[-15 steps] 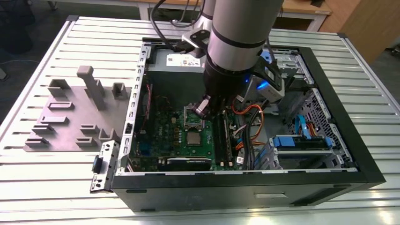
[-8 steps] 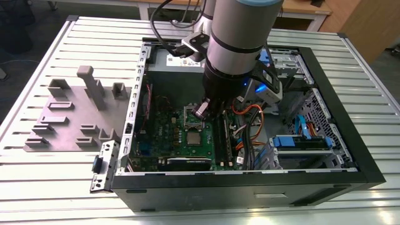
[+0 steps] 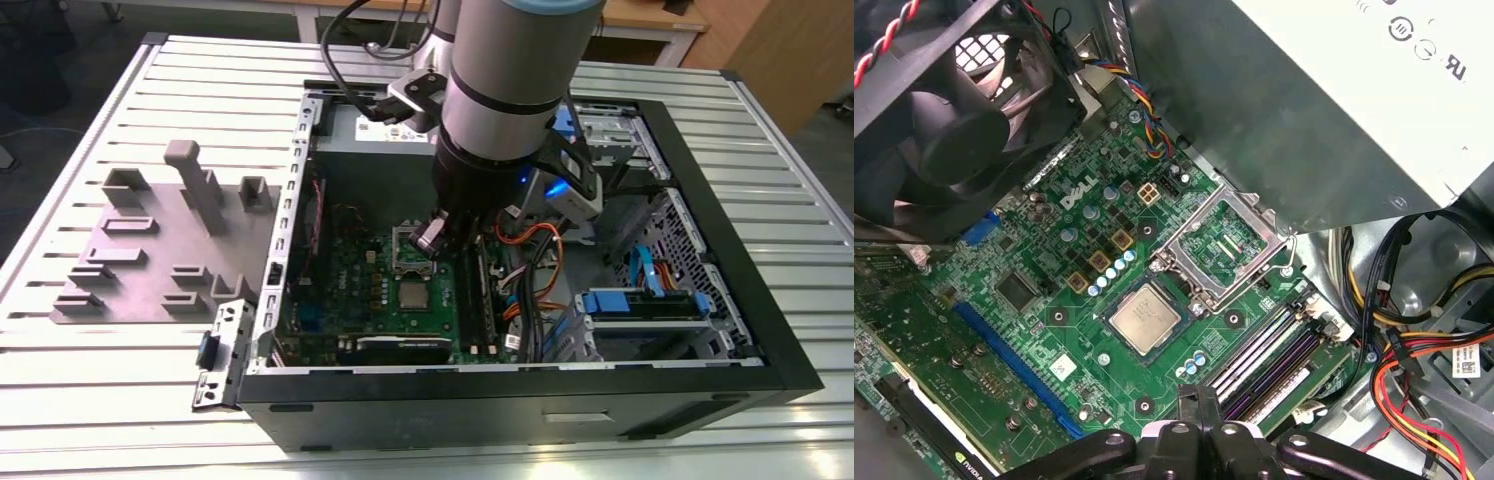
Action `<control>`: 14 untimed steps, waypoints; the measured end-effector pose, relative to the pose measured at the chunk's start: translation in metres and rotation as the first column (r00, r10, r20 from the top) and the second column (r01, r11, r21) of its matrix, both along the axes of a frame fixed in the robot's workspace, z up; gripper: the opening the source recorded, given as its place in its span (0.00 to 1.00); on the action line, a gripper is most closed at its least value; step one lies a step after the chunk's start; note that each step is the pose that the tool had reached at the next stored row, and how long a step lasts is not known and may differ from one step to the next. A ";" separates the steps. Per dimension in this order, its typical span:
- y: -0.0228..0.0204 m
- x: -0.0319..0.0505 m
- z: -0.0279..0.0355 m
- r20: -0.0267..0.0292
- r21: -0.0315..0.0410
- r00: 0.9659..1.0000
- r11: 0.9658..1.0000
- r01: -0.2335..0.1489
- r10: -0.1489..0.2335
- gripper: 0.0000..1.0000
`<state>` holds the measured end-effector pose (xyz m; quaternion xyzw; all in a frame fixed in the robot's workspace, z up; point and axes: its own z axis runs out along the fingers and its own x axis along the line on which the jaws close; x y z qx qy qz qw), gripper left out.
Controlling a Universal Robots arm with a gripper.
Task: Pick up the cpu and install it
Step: 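Close the cpu cover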
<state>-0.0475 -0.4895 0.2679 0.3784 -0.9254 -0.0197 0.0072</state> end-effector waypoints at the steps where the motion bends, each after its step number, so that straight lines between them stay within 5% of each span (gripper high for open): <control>1: 0.0000 0.0000 0.0000 0.000 0.000 1.000 1.000 0.000 0.000 0.11; 7: 0.0000 -0.0001 -0.0002 0.000 0.002 1.000 1.000 0.000 0.000 0.11; 8: 0.0000 -0.0001 -0.0005 0.000 0.014 1.000 1.000 0.000 0.000 0.11; 11: 0.0000 0.0001 -0.0009 0.000 0.066 1.000 0.998 0.000 0.000 0.11; 14: 0.0000 0.0011 -0.0053 0.000 0.073 1.000 0.997 0.000 0.000 0.11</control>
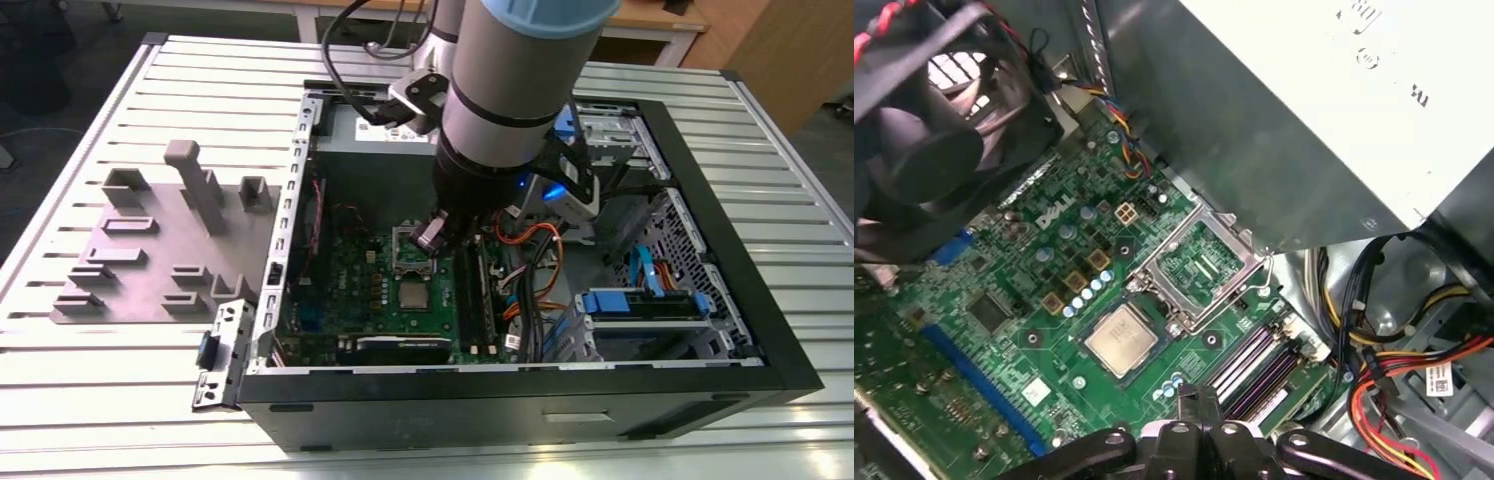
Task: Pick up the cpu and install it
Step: 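Close the cpu cover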
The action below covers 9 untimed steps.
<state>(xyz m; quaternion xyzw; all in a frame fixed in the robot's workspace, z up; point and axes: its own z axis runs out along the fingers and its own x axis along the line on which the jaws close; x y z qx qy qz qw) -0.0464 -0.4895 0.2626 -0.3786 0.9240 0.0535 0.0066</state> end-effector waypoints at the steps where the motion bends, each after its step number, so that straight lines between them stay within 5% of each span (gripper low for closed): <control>1: 0.0000 0.0003 -0.0012 0.000 0.003 1.000 1.000 0.000 0.000 0.11; 7: 0.0000 0.0032 -0.0095 0.000 0.021 1.000 1.000 0.000 0.000 0.11; 9: 0.0003 0.0042 -0.0107 0.000 0.040 1.000 0.999 0.000 0.000 0.11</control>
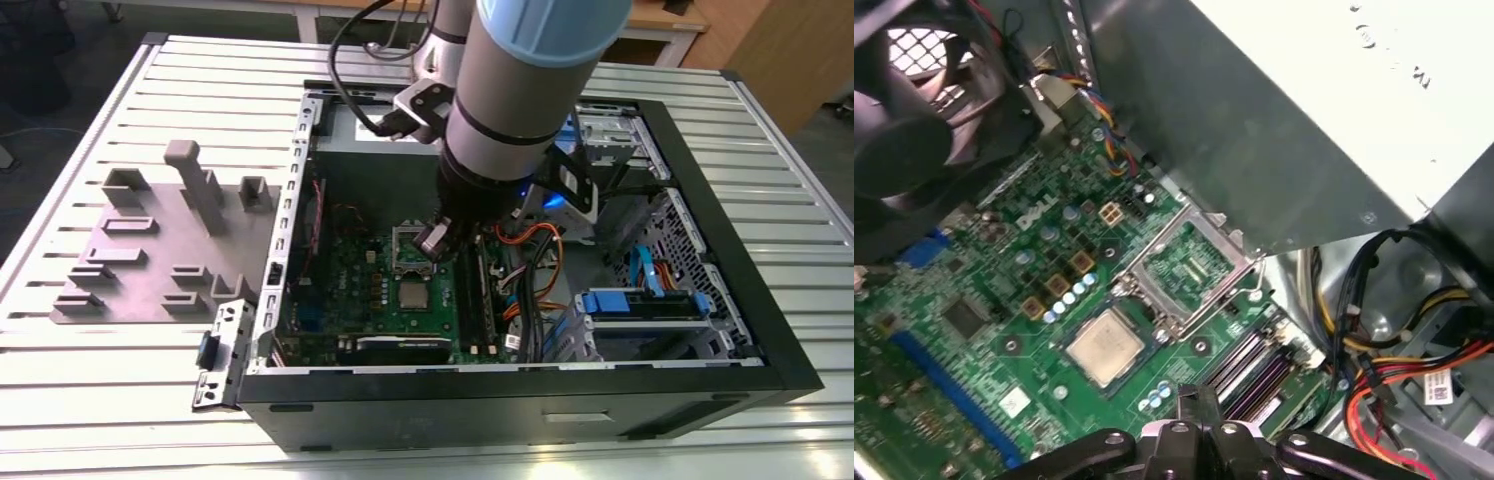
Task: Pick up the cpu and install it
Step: 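Close the cpu cover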
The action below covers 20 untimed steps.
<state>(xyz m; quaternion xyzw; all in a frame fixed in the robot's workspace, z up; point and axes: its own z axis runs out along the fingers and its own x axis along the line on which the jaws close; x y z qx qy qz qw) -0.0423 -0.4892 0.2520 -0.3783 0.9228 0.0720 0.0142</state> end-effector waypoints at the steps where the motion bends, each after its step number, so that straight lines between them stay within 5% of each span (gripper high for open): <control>1: 0.0001 0.0003 -0.0003 0.000 0.015 1.000 1.000 0.000 0.000 0.11; 3: 0.0001 0.0007 -0.0010 0.000 0.044 1.000 0.999 0.000 0.000 0.11; 8: 0.0025 0.0021 -0.0094 0.000 0.055 1.000 0.998 0.000 0.000 0.11; 12: 0.0064 0.0027 -0.0134 0.000 0.075 1.000 0.997 0.000 0.000 0.11; 20: 0.0104 0.0028 -0.0197 0.000 0.076 0.998 0.995 -0.059 0.059 0.11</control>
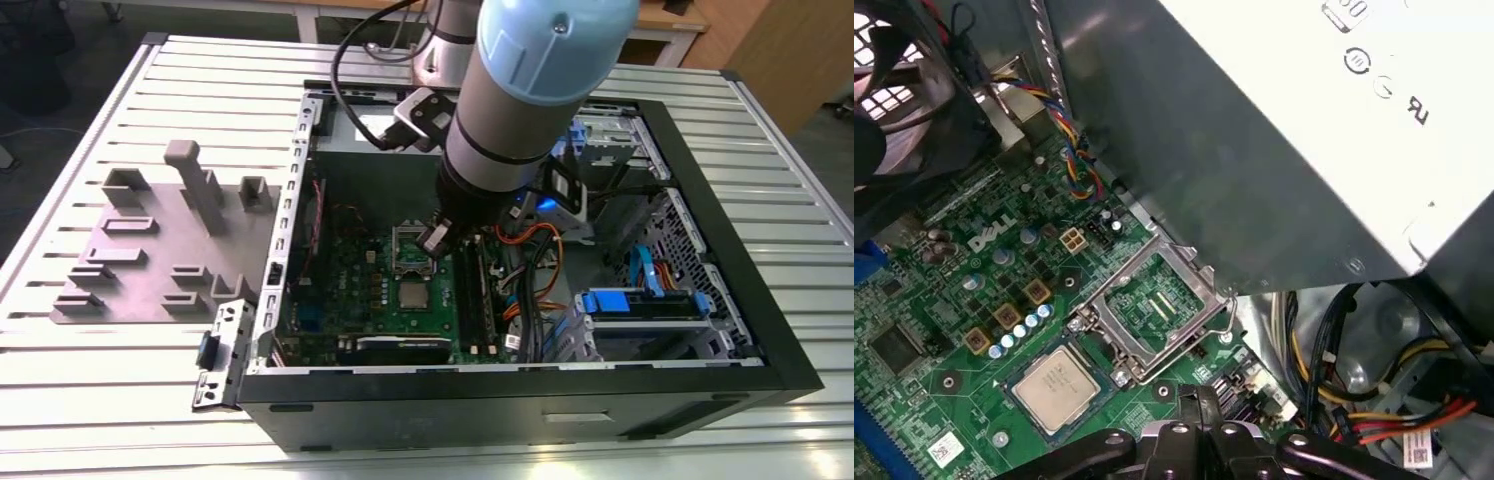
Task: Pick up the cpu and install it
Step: 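Close the cpu cover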
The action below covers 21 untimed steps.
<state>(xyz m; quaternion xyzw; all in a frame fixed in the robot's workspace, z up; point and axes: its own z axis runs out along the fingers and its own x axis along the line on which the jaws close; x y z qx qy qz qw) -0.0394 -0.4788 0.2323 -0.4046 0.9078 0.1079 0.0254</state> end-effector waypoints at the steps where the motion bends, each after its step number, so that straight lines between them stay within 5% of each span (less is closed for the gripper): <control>1: 0.0005 0.0001 -0.0005 0.000 0.000 1.000 1.000 -0.003 0.003 0.11; 15: 0.0042 0.0023 -0.0072 0.001 0.005 0.997 0.997 -0.078 0.078 0.11; 21: 0.0109 0.0058 -0.0099 0.001 0.010 0.997 0.997 -0.079 0.079 0.11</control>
